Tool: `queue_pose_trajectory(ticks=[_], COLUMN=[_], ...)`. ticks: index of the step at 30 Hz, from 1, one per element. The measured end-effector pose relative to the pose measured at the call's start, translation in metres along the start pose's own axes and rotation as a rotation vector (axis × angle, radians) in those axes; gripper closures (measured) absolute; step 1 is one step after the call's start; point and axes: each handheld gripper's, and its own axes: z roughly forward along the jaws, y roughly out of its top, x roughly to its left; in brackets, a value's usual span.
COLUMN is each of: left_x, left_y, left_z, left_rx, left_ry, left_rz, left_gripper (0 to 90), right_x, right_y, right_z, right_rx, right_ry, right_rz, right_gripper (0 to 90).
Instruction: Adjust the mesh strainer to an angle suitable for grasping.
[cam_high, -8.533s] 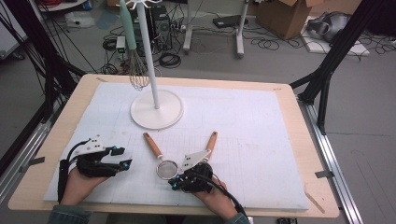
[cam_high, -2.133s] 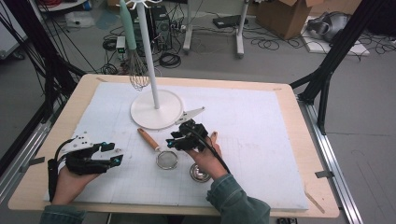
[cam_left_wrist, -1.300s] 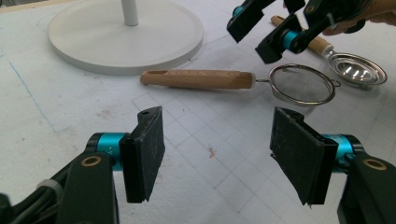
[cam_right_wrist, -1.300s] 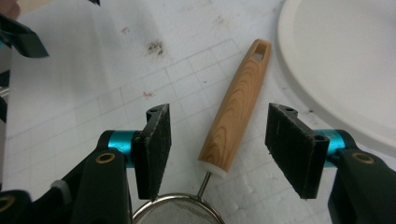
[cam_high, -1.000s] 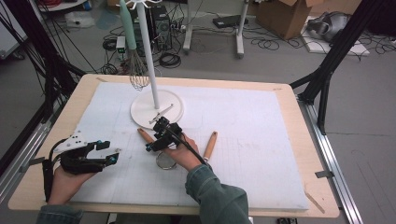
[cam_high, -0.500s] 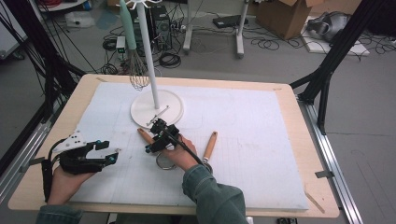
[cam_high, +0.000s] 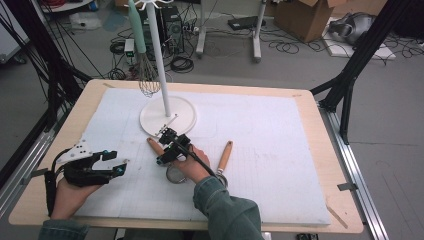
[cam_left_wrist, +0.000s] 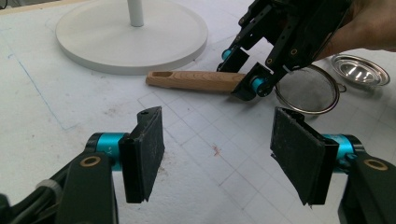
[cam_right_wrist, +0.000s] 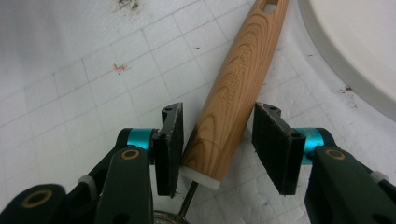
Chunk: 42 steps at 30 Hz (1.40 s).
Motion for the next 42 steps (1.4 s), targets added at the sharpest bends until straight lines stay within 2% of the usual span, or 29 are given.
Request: queue_pose_trajectory(ticks=[4, 8, 14, 19, 27, 29, 32, 42], left_x=[0.0, 0.0, 0.0, 0.0, 0.0, 0.0, 0.001, 0.001], left_y=[0.0, 0.0, 0.0, 0.0, 0.0, 0.0, 0.0, -0.001], left_z=[0.0, 0.0, -0.001, -0.001, -0.001, -0.001, -0.002, -0.001], left_rx=[0.001, 0.0, 0.0, -0.001, -0.002, -0.002, -0.002, -0.003], left_ry=[-0.001, -0.001, -0.001, 0.001, 0.0, 0.001, 0.003, 0.003], left_rz=[-0.001, 0.0, -0.002, -0.002, -0.001, 0.001, 0.0, -0.005], left_gripper=[35.0, 35.1, 35.1, 35.1, 35.1, 35.1, 35.1, 35.1], right_x=[0.001, 0.005, 0.004, 0.008, 0.017, 0.015, 0.012, 0.009], right_y=[0.002, 0.004, 0.004, 0.006, 0.01, 0.009, 0.009, 0.008], right_z=[0.001, 0.001, 0.0, -0.001, 0.002, 0.001, 0.0, -0.001], right_rx=[0.013, 0.034, 0.044, 0.081, 0.123, 0.116, 0.111, 0.108], right_ry=[-0.012, -0.036, -0.031, -0.037, -0.107, -0.093, -0.084, -0.075], right_rz=[0.005, -0.016, -0.004, -0.01, -0.065, -0.037, -0.03, -0.047], right_gripper=[53.7, 53.9, 57.5, 60.3, 60.9, 62.7, 65.9, 68.4])
